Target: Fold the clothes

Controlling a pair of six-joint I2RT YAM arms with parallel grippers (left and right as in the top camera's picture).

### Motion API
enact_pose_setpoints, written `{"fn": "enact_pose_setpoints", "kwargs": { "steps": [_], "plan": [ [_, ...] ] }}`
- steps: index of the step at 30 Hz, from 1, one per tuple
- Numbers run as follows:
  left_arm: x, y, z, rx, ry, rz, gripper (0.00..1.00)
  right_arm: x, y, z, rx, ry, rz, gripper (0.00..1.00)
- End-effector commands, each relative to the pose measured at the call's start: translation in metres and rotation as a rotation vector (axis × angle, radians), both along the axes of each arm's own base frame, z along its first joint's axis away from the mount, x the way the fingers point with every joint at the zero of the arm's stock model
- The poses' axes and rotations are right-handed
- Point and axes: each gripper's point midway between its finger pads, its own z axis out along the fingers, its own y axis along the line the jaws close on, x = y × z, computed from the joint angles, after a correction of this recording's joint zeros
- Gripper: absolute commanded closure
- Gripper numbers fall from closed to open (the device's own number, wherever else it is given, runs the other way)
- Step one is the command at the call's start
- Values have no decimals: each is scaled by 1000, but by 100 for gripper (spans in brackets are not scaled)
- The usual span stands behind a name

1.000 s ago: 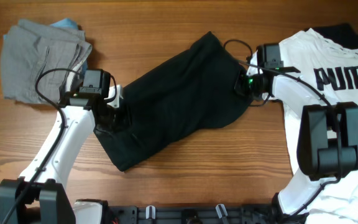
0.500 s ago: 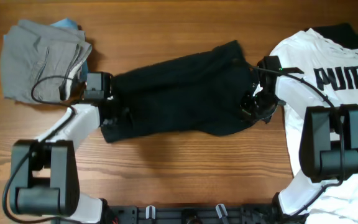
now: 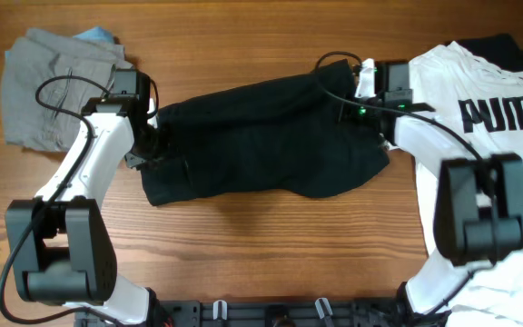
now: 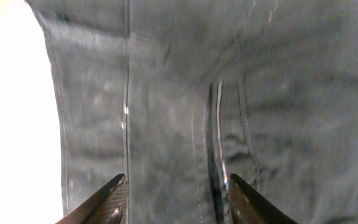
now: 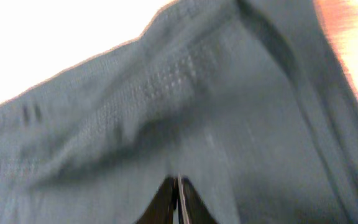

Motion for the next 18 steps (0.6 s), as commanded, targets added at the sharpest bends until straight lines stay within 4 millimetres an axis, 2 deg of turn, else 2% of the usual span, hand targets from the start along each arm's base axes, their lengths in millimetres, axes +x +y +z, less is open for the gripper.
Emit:
{"fn": "enact_pose_setpoints", "kwargs": {
  "steps": [1, 3, 4, 6, 8, 9, 11, 12, 13, 15, 18],
  "plan": [
    [-1, -3, 12, -31, -22, -18, 36, 33, 19, 4, 178, -92, -42, 85],
    [-6, -2, 11, -28, 1, -15, 27, 63, -2, 10, 185, -171, -236, 83],
    [-10, -1, 11, -24, 15, -13, 25, 67, -12, 9, 160, -178, -289, 84],
    [-19, 7, 9, -2, 53, 2, 23, 68, -22, 14, 109, -204, -278, 84],
    [-25, 18, 8, 7, 82, 36, 14, 60, -23, 37, 70, -223, -170, 82],
    [-26, 24, 8, 5, 86, 65, 12, 53, -21, 48, 68, -224, -127, 79],
    [-25, 37, 8, -2, 81, 126, 9, 27, -10, 79, 91, -202, -26, 75],
    [-24, 45, 8, -3, 75, 151, 8, 4, -4, 92, 106, -148, 1, 70],
    [-22, 52, 9, -8, 67, 173, 5, -8, -2, 93, 103, -108, 6, 68],
    [-17, 55, 9, -46, 39, 177, 3, -38, 3, 84, 80, 4, 39, 66],
    [-8, 44, 7, -129, -12, 103, 1, -74, 4, 46, 31, 202, 41, 74]
  ]
}}
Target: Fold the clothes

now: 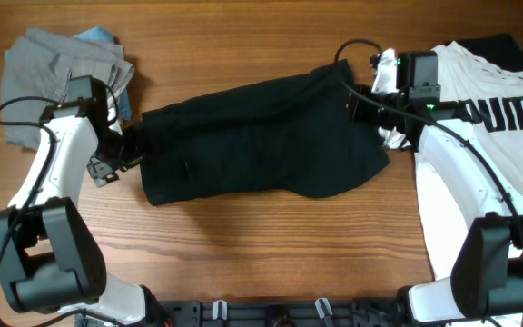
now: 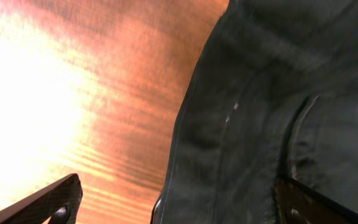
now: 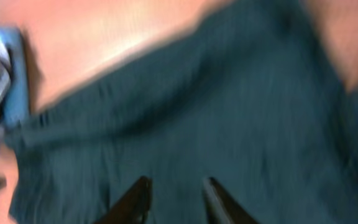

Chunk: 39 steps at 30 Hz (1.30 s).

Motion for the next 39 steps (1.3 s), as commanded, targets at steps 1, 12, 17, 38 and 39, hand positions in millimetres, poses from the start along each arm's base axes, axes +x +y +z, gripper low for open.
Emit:
{"fn": "enact_pose_setpoints", "kwargs": {
  "steps": [1, 12, 17, 38, 39],
  "plan": [
    [9, -16, 1, -105, -86, -88, 0, -34, 5, -47, -39, 184, 52, 78],
    [3, -54, -57, -326, -72, -263, 12, -75, 0, -141, -87, 483, 128, 83],
    [-2, -74, -93, -370, -2, -299, 37, -71, 1, -142, -89, 459, 137, 83],
    [48, -84, 131, -38, -154, -395, 96, -53, -4, -56, -80, 264, 115, 87],
    [46, -96, 131, -43, -152, -408, 96, -52, -5, -56, -88, 264, 111, 85]
  ]
}}
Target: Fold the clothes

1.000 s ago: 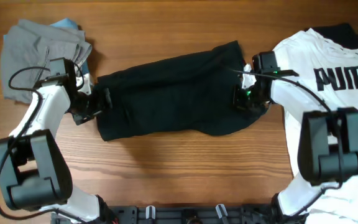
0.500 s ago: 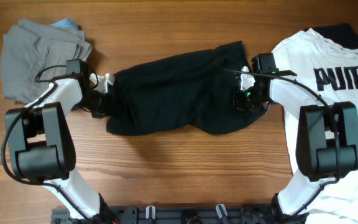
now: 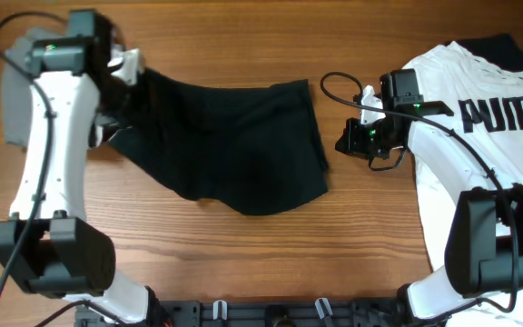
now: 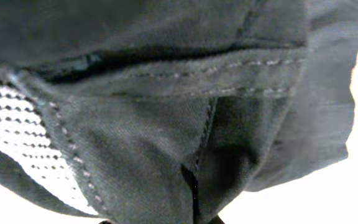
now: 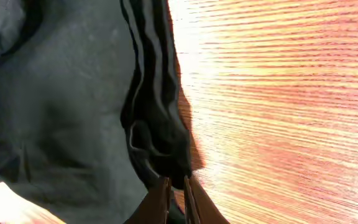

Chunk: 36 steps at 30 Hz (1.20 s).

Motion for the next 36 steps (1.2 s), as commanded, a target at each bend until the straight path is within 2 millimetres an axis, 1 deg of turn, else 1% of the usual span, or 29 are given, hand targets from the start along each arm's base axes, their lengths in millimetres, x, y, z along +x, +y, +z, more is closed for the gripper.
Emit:
{"fn": "enact_pose_setpoints", "kwargs": {
  "steps": [1, 3, 5, 7, 8, 9, 11, 12, 13, 15, 16, 17, 18, 19, 20, 21, 22, 23, 24, 25, 26, 27, 29, 30, 32, 33, 34, 35, 36],
  "plan": [
    [-2, -43, 6, -15, -5, -28, 96, 7, -8, 4, -47, -29, -9, 85],
    [-3, -67, 7, -30, -10, -19, 96, 8, -17, 0, -92, -15, -61, 84],
    [-1, -100, 8, -55, -34, -24, 95, 9, -22, -2, -115, -3, -99, 83],
    [-2, -133, 1, -70, -34, -53, 94, 9, -25, -3, -130, 3, -119, 83],
    [-3, -144, -3, -71, -30, -61, 94, 8, -27, -4, -141, 9, -130, 83],
    [-3, -158, -10, -74, -20, -68, 89, 8, -28, -4, -145, 9, -130, 83],
    [-3, -187, -31, -79, 4, -82, 88, 7, -28, -4, -145, 12, -130, 83],
    [-1, -204, -47, -82, 13, -90, 75, 7, -28, -4, -145, 11, -130, 83],
    [0, -223, -69, -84, 26, -100, 69, 7, -28, -4, -145, 11, -130, 83],
    [-3, -246, -104, -71, 64, -132, 67, 7, -28, -4, -145, 11, -130, 83],
    [-6, -255, -122, -61, 87, -141, 62, 7, -28, -4, -145, 11, -129, 83],
    [-9, -264, -138, -65, 113, -135, 47, 7, -28, -4, -145, 11, -129, 83],
    [-12, -273, -148, -81, 130, -151, 43, 7, -28, -4, -146, 10, -127, 83],
    [-13, -274, -149, -85, 131, -154, 42, 7, -28, -4, -146, 10, -125, 82],
    [-12, -273, -149, -85, 130, -151, 42, 7, -27, -4, -147, 9, -120, 77],
    [-6, -271, -137, -97, 110, -147, 43, 7, -27, -4, -147, 7, -118, 69],
    [-1, -266, -124, -105, 93, -140, 44, 8, -27, -4, -144, 1, -116, 65],
    [5, -257, -103, -113, 71, -138, 44, 10, -19, -1, -109, -23, -61, 64],
    [9, -248, -82, -119, 45, -147, 44, 10, -2, 7, -27, -75, 59, 62],
    [14, -234, -57, -124, 9, -154, 37, 5, 24, 21, 114, -146, 222, 62],
    [19, -218, -35, -117, -36, -149, 30, -2, 42, 33, 217, -186, 314, 62],
    [24, -201, -16, -111, -84, -135, 27, -5, 49, 34, 230, -189, 337, 60],
    [31, -172, 11, -100, -152, -116, 28, -10, 60, 30, 190, -203, 407, 61],
    [34, -159, 19, -98, -175, -109, 36, -13, 65, 27, 165, -203, 429, 62],
    [38, -138, 23, -79, -185, -111, 70, -20, 79, 19, 105, -204, 485, 64],
    [38, -131, 20, -68, -177, -120, 83, -23, 85, 14, 82, -203, 507, 64],
    [37, -125, 14, -56, -156, -137, 92, -26, 92, 8, 59, -202, 535, 64],
    [35, -123, 7, -52, -135, -154, 96, -27, 96, 2, 30, -203, 551, 60],
    [29, -124, -4, -64, -99, -188, 96, -21, 95, -13, -56, -196, 523, 57]
  ]
}}
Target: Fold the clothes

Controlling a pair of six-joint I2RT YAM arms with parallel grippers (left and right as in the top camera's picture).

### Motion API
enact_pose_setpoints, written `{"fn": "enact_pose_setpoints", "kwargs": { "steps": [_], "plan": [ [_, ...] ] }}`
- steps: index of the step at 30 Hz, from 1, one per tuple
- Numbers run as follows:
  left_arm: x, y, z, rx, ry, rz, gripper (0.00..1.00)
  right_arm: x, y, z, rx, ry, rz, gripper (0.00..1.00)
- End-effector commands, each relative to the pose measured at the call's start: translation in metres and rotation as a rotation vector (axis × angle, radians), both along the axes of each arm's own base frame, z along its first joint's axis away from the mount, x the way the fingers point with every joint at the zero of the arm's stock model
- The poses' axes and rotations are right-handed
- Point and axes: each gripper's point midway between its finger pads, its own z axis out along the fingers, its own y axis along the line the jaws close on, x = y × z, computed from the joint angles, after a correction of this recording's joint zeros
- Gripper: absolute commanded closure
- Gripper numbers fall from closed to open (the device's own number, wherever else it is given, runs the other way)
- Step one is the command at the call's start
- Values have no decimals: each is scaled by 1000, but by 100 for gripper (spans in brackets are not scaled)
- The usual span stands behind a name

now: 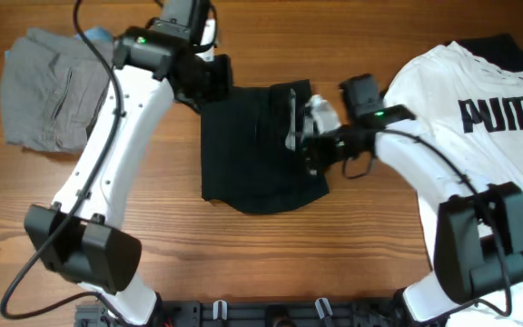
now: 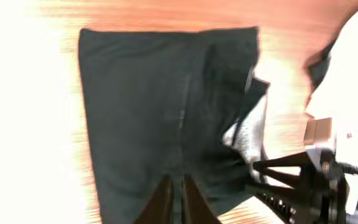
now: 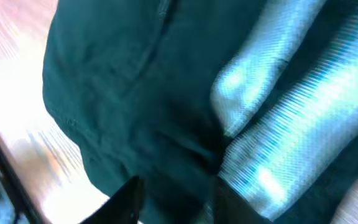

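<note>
The black shorts (image 1: 257,150) lie doubled over at the table's middle, with white mesh lining (image 1: 296,116) showing at their right edge. My left gripper (image 1: 216,80) is at their far left corner. In the left wrist view it (image 2: 178,196) is shut, and a seam of the shorts (image 2: 142,93) runs up into the fingertips. My right gripper (image 1: 309,145) rests on the right edge. In the right wrist view it (image 3: 176,199) is open over dark cloth, beside the mesh lining (image 3: 278,112).
A folded grey garment (image 1: 39,86) lies at the far left with a blue item (image 1: 103,34) behind it. A white printed T-shirt (image 1: 479,136) covers the right side, over a black garment (image 1: 502,45). Bare wood runs along the near edge.
My left gripper has moved right, from the far left corner to above the shorts. The shorts are now about half as wide. My right gripper has opened and shifted left onto the waistband.
At first the shorts lay stretched across the table, with my left gripper open and my right shut at their ends. Then both stood open beside the ends. Later the left was shut on the left end at the far left. Now that end lies over the right half.
</note>
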Motion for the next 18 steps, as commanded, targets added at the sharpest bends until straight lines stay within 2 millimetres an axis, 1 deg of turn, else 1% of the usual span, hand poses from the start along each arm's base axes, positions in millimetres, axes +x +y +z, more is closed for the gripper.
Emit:
{"fn": "enact_pose_setpoints", "kwargs": {
  "steps": [1, 2, 3, 4, 5, 6, 7, 8, 9, 10, 11, 12, 13, 14, 16, 17, 18],
  "plan": [
    [-13, 1, -44, 33, 109, -140, 96, 19, -9, -43, -246, -41, -115, 62],
    [-23, 4, -62, 47, 169, -140, 96, 28, -20, -59, -325, -39, -206, 76],
    [-31, 6, -76, 57, 212, -139, 96, 32, -32, -73, -386, -23, -277, 89],
    [-38, 9, -89, 63, 249, -130, 96, 34, -46, -86, -441, 7, -357, 94],
    [-43, 10, -100, 62, 271, -126, 96, 33, -58, -95, -476, 39, -425, 96],
    [-52, 7, -116, 39, 303, -126, 96, 32, -75, -104, -511, 92, -525, 96],
    [-59, 3, -128, 8, 328, -130, 94, 29, -87, -107, -517, 144, -604, 96],
    [-71, -2, -146, -36, 361, -129, 93, 27, -95, -103, -504, 186, -665, 96],
    [-77, -5, -156, -60, 373, -134, 93, 28, -95, -98, -476, 191, -659, 96],
    [-82, -8, -167, -89, 379, -140, 92, 31, -89, -89, -417, 180, -603, 94],
    [-88, -13, -177, -122, 383, -149, 91, 34, -68, -74, -304, 137, -441, 85],
    [-95, -15, -188, -142, 384, -156, 89, 33, -54, -60, -231, 98, -325, 71],
    [-99, -14, -196, -140, 385, -156, 84, 33, -46, -49, -190, 67, -265, 65],
    [-103, -14, -204, -141, 382, -158, 79, 34, -45, -40, -177, 48, -268, 62],
    [-112, -11, -215, -139, 390, -156, 69, 42, -42, -20, -146, -13, -272, 60],
    [-115, -10, -216, -137, 402, -155, 67, 47, -39, -15, -127, -40, -271, 66],
    [-116, -9, -216, -136, 404, -155, 62, 53, -36, -11, -108, -68, -270, 75]
  ]
}}
